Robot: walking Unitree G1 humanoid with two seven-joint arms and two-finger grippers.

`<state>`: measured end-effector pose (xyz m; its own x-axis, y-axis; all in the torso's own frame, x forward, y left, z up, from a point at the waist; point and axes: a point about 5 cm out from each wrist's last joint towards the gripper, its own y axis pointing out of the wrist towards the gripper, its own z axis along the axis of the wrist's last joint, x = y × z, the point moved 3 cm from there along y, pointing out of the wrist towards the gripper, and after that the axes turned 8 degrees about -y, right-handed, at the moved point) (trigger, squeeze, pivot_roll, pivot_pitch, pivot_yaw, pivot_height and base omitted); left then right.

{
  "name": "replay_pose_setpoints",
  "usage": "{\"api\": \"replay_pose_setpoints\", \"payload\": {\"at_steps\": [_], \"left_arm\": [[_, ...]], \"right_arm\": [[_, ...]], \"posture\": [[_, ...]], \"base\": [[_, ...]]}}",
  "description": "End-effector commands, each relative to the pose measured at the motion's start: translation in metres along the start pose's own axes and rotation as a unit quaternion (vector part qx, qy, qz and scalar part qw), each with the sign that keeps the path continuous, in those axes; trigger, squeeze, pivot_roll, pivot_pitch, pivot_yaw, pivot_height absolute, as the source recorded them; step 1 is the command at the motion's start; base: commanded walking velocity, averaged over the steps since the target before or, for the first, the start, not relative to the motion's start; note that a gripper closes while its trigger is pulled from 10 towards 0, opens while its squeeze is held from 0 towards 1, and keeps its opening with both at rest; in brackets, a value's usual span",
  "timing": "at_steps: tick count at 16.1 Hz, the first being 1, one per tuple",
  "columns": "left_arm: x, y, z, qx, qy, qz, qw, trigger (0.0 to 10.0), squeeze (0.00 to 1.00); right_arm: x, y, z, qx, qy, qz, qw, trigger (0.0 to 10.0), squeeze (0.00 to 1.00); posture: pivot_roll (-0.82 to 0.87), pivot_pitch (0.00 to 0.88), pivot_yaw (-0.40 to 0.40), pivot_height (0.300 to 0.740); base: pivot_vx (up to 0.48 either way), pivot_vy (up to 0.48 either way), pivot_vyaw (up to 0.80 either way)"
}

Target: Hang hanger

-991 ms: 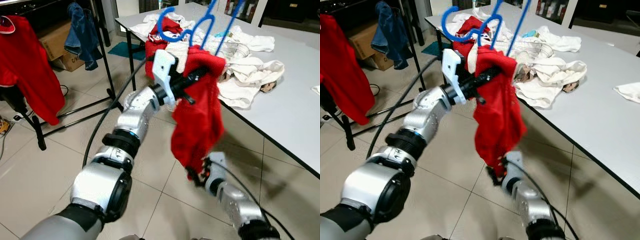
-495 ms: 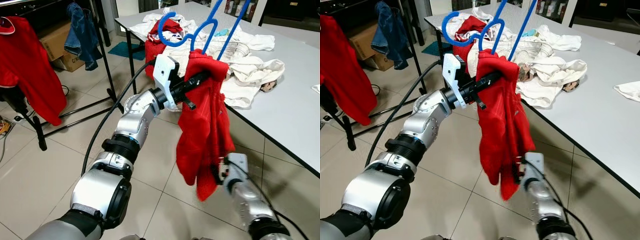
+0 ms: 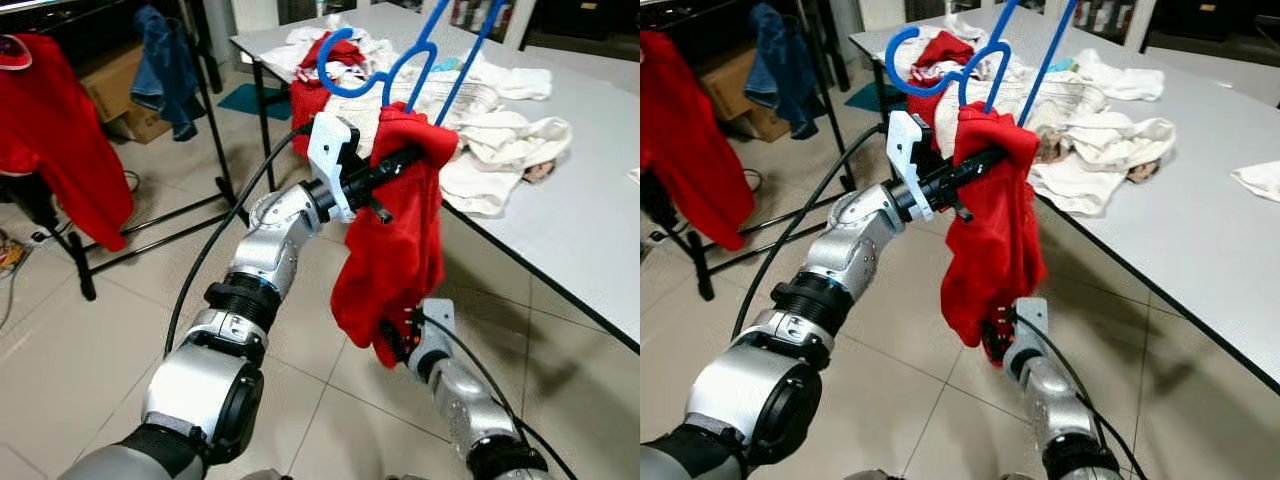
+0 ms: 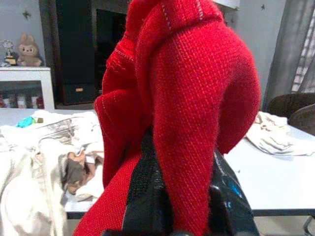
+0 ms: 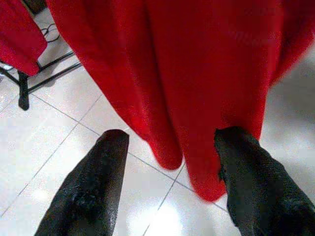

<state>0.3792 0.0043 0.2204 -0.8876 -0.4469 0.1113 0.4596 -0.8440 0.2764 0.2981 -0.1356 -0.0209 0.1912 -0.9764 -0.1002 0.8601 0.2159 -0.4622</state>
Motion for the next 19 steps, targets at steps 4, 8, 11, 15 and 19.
{"api": "replay_pose_setpoints", "payload": {"at_steps": [4,8,11,15,19], "left_arm": [[0.004,0.002,0.009,0.006,0.017,-0.015,1.000,10.0,0.00],[0.002,-0.001,0.006,-0.001,0.024,-0.012,1.000,10.0,0.00],[0.002,-0.002,0.006,-0.003,0.025,-0.013,1.000,10.0,0.00],[0.005,-0.001,0.005,-0.003,0.026,-0.020,0.999,10.0,0.00],[0.007,0.000,0.006,-0.002,0.026,-0.026,0.999,10.0,0.00]], "right_arm": [[0.018,0.000,0.004,0.000,-0.006,-0.031,0.999,10.0,0.00],[0.026,-0.010,-0.002,0.010,0.008,-0.042,0.999,10.0,1.00],[0.049,-0.022,-0.013,-0.004,-0.008,-0.091,0.996,10.0,1.00],[0.047,-0.023,-0.019,-0.017,-0.027,-0.073,0.997,10.0,0.55],[0.021,-0.013,0.000,0.026,-0.010,-0.012,1.000,10.0,0.56]], "posture": [[-0.13,0.000,0.070,0.740],[-0.13,0.000,0.067,0.740],[-0.14,0.000,0.065,0.740],[-0.14,0.000,0.061,0.740],[-0.13,0.000,0.060,0.740]], "base": [[0.000,0.000,0.00],[0.000,0.000,0.00],[0.000,0.000,0.00],[0.000,0.000,0.00],[0.000,0.000,0.00]]}}
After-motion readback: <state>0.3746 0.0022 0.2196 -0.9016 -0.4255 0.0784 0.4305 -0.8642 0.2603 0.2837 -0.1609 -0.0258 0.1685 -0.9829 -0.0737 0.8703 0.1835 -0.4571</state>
